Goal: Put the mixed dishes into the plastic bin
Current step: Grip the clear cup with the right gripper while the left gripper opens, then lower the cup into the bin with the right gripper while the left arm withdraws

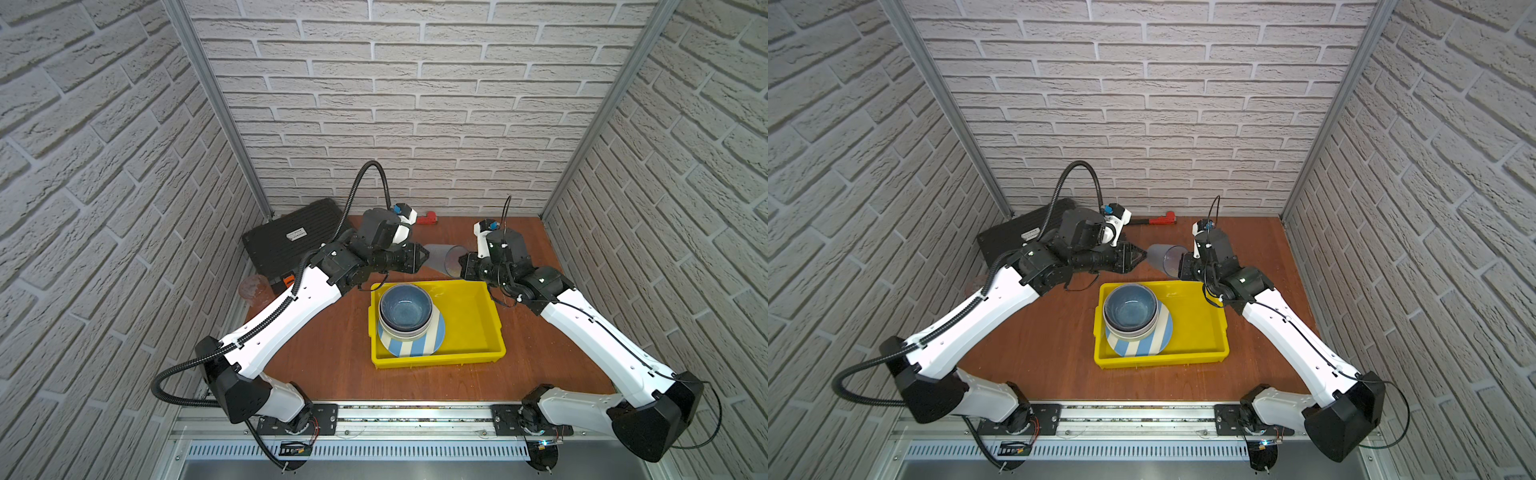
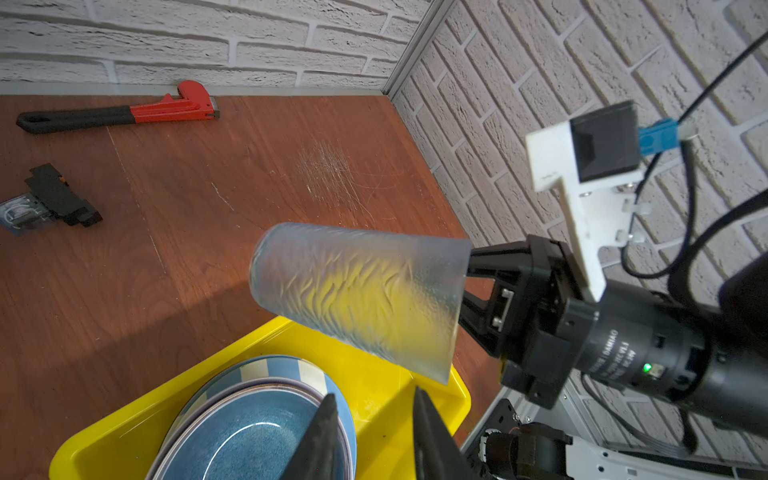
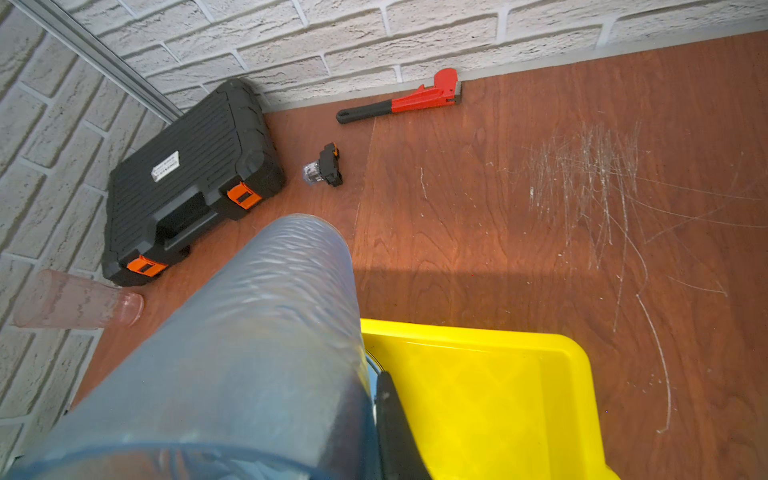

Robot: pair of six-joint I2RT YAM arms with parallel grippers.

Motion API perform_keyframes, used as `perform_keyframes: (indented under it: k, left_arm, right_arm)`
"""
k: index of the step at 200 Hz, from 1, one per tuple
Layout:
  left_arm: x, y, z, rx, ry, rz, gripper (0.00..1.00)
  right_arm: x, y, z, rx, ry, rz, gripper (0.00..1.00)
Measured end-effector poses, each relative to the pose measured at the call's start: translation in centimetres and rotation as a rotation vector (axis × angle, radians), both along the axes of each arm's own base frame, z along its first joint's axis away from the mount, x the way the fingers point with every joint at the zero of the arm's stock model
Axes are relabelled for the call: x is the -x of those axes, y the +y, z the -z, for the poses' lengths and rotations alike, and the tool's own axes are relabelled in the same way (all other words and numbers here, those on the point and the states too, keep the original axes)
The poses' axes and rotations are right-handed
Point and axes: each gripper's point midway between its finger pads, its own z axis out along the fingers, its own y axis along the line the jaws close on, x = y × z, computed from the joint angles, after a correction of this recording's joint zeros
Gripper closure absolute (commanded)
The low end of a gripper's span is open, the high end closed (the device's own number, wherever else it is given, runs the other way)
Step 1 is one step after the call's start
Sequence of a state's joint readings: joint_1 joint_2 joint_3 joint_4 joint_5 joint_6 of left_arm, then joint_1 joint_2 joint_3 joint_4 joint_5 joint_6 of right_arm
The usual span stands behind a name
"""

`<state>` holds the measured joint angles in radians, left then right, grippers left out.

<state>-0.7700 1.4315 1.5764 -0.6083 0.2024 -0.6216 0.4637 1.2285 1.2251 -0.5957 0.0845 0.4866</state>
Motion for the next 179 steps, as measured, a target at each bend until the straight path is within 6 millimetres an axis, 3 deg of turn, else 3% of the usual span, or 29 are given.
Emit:
perform_keyframes:
  k: [44,97,133,179]
  left_arm:
    - [-0.4,2.1,-0.3,0.001,0.000,-0.029,0.59]
    - [-2.7,9.2,1.9,-0.053,0.046,-0.214,0.45]
    - [-2.8,13.7,2.6,-0.100,0.047,-0.320,0.38]
    - [-2.1,16.1,3.0,-0.181,0.010,-0.359,0.17]
  right_arm:
    - [1.0,-1.8,-0.9,0.096,0.028,-0.016,0.94]
    - [2.5,-3.9,-0.9,0.206,0.120,-0.078,0.93]
    - [3.2,-4.2,0.8,0.277,0.235,-0.149,0.94]
    - [3.3,-5.2,3.7,0.312,0.387,-0.188,0.94]
